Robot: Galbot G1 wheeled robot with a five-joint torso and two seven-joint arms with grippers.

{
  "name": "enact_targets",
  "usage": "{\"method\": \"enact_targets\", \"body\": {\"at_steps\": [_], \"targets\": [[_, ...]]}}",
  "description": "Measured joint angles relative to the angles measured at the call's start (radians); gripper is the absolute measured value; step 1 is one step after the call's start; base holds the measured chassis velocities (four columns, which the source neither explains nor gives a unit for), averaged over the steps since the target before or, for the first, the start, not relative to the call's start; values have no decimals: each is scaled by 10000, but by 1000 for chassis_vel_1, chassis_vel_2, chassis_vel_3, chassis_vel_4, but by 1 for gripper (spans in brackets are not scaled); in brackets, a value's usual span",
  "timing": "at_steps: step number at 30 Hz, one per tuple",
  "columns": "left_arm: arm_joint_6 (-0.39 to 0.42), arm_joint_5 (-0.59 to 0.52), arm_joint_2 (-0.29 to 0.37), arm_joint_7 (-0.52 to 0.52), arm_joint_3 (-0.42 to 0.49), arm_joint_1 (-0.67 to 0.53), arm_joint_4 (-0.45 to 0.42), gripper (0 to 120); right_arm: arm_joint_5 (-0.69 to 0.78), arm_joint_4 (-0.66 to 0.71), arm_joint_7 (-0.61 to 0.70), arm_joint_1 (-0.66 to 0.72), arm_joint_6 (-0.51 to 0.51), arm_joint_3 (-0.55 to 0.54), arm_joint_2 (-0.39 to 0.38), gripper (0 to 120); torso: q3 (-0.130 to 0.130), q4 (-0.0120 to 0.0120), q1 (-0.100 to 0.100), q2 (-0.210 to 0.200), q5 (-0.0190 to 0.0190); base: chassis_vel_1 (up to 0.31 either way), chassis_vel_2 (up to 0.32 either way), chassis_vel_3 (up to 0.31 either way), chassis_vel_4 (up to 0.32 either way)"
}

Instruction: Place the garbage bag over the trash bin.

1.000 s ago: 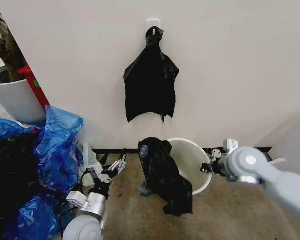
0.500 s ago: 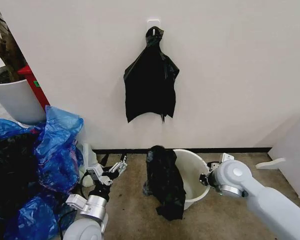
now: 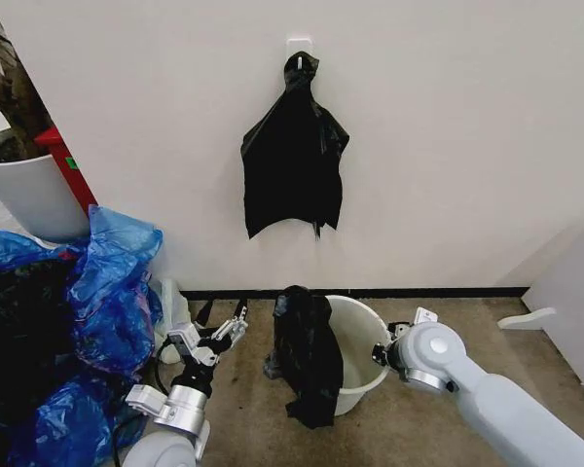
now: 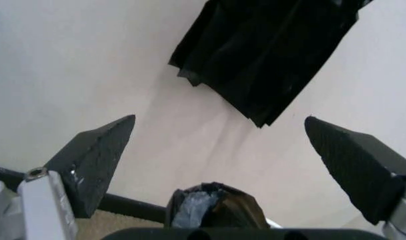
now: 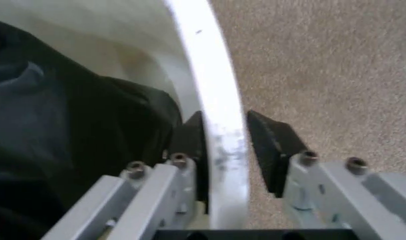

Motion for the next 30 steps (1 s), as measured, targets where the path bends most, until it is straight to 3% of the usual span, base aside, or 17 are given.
{"method": "enact_targets", "body": {"at_steps": [4,8,10,13,18,21,24,30], "targets": [[-11,1,-20,107,-7,90,-146,100,2,257,166,3,128,80,-197,38,0,1,0,0,2,0,0,0,0],[-13,-4,-19,163,-105,143,-247,100,64,1125,481,125,264,359,-908,55,0,1,0,0,-1,0,0,0,0],[-14,-9,-19,170,-144,163,-248,100,29,1400,479,134,245,414,-1104,58,0,1,0,0,-3,0,0,0,0],[-15,26,-24,173,-343,187,-181,100,-1226,2996,59,-4,106,460,-1707,71,1,-1,0,0,1,0,0,0,0],[-40,81,26,98,-615,163,-48,100,-2497,4570,-781,-224,-163,434,-1854,88,0,0,0,0,-1,0,0,0,0],[-19,76,72,75,-802,237,-52,100,-2893,5136,-1814,-148,-247,43,-1622,98,0,-1,0,0,0,0,0,0,0],[12,94,64,87,-882,308,-52,100,-3267,5112,-2446,-84,-350,-220,-1312,100,0,1,0,0,0,0,0,0,0],[38,420,-42,168,-920,321,89,100,-4065,4189,-3354,139,-885,-899,46,100,1,1,1,-1,0,0,0,0,0]]}}
